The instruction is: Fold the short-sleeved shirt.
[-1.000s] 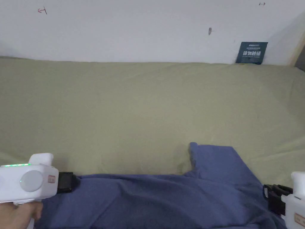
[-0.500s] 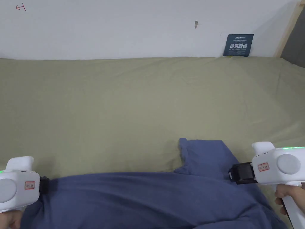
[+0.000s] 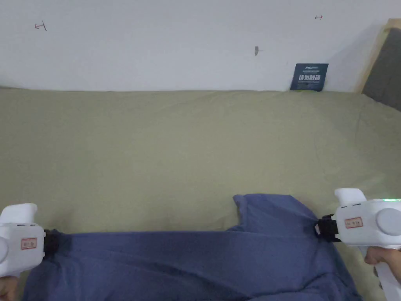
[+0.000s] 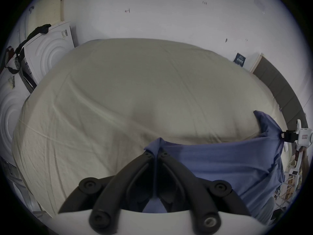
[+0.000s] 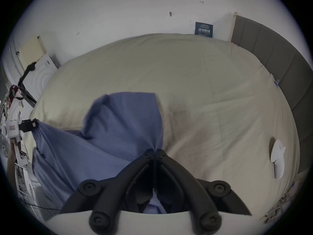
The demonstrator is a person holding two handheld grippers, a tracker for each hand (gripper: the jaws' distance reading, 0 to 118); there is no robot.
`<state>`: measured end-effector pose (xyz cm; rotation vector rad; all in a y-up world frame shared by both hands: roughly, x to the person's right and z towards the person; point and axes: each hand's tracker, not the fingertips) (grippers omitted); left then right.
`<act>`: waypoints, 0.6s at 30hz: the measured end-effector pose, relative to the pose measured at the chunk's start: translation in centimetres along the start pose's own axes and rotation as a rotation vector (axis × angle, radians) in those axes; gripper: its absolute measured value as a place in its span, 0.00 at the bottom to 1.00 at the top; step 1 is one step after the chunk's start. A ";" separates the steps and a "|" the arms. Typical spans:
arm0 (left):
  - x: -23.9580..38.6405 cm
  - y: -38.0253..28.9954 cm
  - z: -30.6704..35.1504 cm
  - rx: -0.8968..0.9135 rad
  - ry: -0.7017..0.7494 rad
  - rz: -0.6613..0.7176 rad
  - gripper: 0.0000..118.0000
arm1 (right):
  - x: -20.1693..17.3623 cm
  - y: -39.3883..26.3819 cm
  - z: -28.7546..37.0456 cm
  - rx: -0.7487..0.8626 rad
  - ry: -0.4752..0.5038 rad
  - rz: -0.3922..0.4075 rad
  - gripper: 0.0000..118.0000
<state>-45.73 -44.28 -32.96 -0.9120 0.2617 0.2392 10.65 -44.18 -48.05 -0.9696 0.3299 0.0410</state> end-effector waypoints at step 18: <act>-3.1 -14.9 14.8 0.187 -0.063 -0.068 0.02 | 0.0 -16.5 14.8 0.194 0.070 0.037 0.03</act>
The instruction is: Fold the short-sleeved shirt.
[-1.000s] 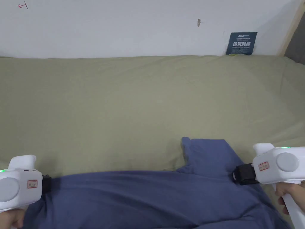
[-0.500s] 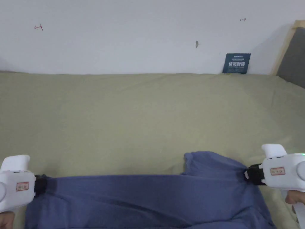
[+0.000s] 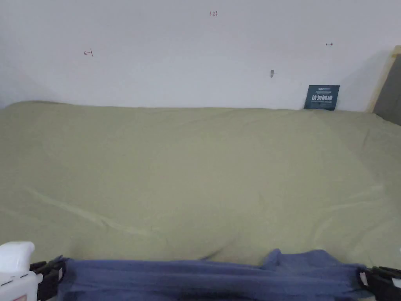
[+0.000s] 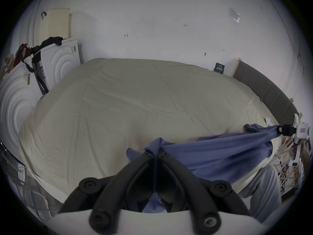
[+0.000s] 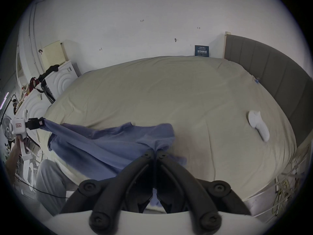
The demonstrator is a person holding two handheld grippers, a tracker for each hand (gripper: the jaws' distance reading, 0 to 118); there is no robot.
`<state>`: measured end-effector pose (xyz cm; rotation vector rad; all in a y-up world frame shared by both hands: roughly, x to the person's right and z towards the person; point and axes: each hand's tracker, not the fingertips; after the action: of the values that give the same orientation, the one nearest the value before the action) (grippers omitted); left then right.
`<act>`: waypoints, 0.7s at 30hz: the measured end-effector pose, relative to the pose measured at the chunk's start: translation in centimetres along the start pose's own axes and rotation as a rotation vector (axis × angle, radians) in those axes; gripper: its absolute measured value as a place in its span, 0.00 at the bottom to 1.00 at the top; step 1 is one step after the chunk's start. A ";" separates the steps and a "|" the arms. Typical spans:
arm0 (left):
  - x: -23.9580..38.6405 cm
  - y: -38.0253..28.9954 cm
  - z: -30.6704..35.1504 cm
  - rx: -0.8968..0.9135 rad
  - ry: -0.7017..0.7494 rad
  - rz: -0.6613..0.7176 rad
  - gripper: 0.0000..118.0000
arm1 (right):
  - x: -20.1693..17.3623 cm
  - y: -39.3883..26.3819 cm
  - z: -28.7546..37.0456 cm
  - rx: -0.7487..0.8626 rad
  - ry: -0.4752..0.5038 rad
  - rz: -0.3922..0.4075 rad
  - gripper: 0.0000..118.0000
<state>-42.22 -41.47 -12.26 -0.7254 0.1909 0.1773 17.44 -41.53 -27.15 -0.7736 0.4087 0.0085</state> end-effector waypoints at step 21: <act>0.8 -2.6 2.1 0.025 -0.049 0.106 0.99 | -0.6 -3.5 0.3 0.005 -0.027 -0.022 0.97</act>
<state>-40.64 -41.90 -9.20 -0.6855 0.1848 0.2929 17.54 -43.71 -24.39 -0.7718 0.3741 -0.0024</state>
